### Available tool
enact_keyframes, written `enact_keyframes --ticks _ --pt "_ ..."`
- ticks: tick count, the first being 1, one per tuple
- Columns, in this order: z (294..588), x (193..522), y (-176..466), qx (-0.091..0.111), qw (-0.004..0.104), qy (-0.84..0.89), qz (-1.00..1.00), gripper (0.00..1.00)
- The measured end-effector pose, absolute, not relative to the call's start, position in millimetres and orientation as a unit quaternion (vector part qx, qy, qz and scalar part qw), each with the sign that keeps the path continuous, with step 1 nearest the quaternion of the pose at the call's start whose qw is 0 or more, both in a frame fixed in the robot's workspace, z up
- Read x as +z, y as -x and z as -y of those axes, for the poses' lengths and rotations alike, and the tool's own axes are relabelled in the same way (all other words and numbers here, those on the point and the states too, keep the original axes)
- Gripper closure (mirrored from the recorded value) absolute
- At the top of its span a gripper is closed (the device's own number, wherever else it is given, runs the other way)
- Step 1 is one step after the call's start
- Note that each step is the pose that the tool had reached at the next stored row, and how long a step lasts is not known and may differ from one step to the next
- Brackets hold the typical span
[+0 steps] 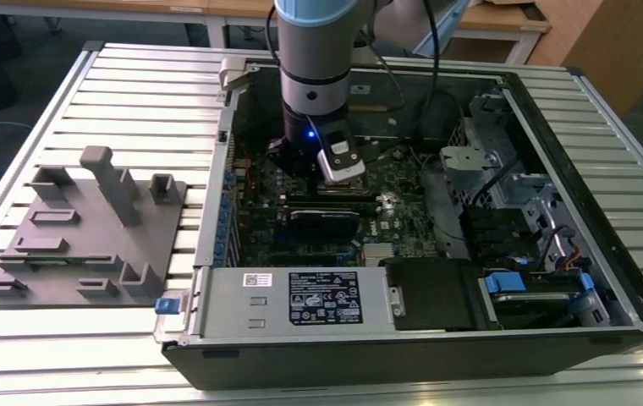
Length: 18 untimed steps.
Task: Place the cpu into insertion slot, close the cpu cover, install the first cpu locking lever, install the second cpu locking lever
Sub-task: 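Install the second cpu locking lever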
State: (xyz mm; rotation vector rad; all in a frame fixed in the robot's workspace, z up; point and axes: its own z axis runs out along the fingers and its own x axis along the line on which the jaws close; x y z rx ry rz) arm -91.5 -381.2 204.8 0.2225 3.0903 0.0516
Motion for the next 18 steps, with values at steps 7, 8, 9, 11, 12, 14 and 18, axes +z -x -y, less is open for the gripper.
enact_keyframes --ticks 7,8,9,11,12,14,18 --pt "381.3 201.0 93.7 0.017 0.021 -0.072 -0.997 0.90" --pt "381.3 201.0 93.9 0.019 0.021 -0.072 -0.997 0.90" --pt "381.3 200.9 94.1 0.021 0.021 -0.072 -0.997 0.90" --pt "381.3 200.9 94.4 0.026 0.021 -0.072 -0.997 0.90" --pt "381.2 200.8 94.5 0.028 0.021 -0.072 -0.997 0.90" --pt "381.2 200.7 94.5 0.030 0.020 -0.072 -0.997 0.90" --pt "381.3 200.0 94.6 0.034 0.020 -0.072 -0.997 0.90"
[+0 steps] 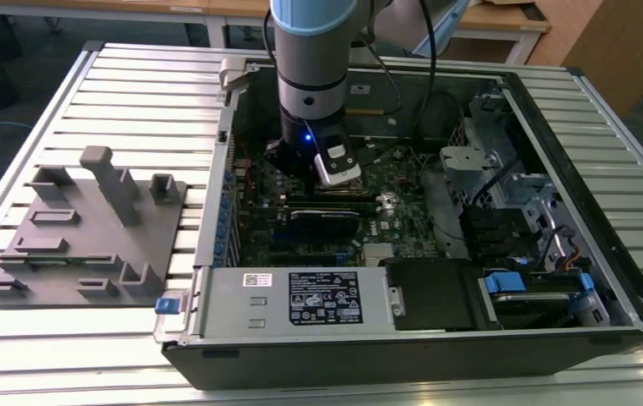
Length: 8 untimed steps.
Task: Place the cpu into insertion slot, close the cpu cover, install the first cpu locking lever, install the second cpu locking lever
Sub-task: 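Install the second cpu locking lever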
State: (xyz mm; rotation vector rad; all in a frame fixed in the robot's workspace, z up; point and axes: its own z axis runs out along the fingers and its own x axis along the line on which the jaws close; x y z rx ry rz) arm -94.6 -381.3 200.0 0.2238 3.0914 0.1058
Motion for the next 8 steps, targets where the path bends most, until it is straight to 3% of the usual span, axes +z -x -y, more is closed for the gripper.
enact_keyframes --ticks 8 --pt "381.6 200.2 94.6 0.039 0.020 -0.072 -0.996 0.90"
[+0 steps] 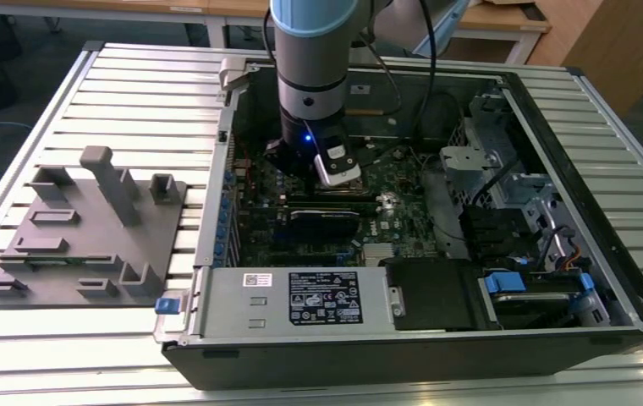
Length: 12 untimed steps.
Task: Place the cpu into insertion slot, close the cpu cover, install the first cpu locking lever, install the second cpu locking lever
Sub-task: 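Install the second cpu locking lever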
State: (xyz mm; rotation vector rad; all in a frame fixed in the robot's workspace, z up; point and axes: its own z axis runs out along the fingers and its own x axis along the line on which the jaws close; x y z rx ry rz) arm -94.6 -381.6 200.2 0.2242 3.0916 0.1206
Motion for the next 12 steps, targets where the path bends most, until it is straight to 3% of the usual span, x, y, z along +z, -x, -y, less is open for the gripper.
enact_keyframes --ticks 12 --pt "384.2 204.9 93.8 0.039 0.020 -0.072 -0.996 0.90"
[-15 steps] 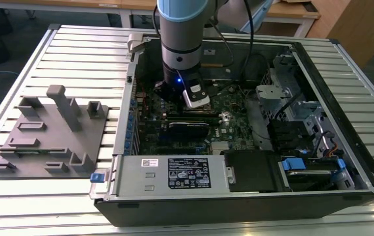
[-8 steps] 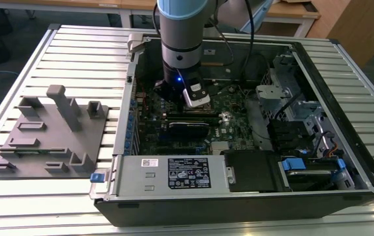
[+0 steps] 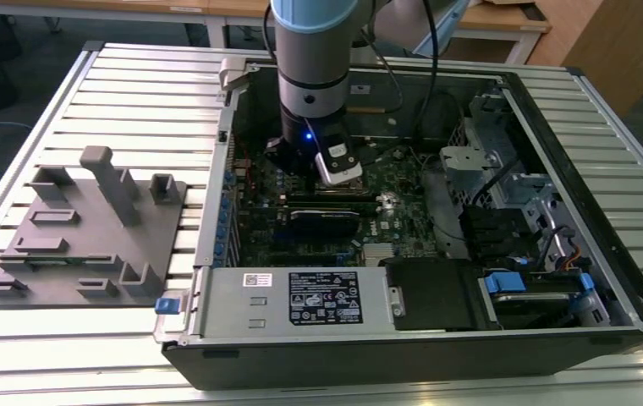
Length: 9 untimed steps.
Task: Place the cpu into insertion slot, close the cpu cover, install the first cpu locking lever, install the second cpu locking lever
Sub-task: 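Install the second cpu locking lever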
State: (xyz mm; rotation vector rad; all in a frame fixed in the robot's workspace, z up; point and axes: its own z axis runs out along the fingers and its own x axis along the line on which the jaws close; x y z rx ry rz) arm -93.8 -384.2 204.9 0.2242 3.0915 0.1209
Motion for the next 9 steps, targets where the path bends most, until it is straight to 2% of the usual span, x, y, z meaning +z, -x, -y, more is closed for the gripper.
enact_keyframes --ticks 9 --pt "389.9 204.9 93.1 0.039 0.020 -0.072 -0.996 0.90"
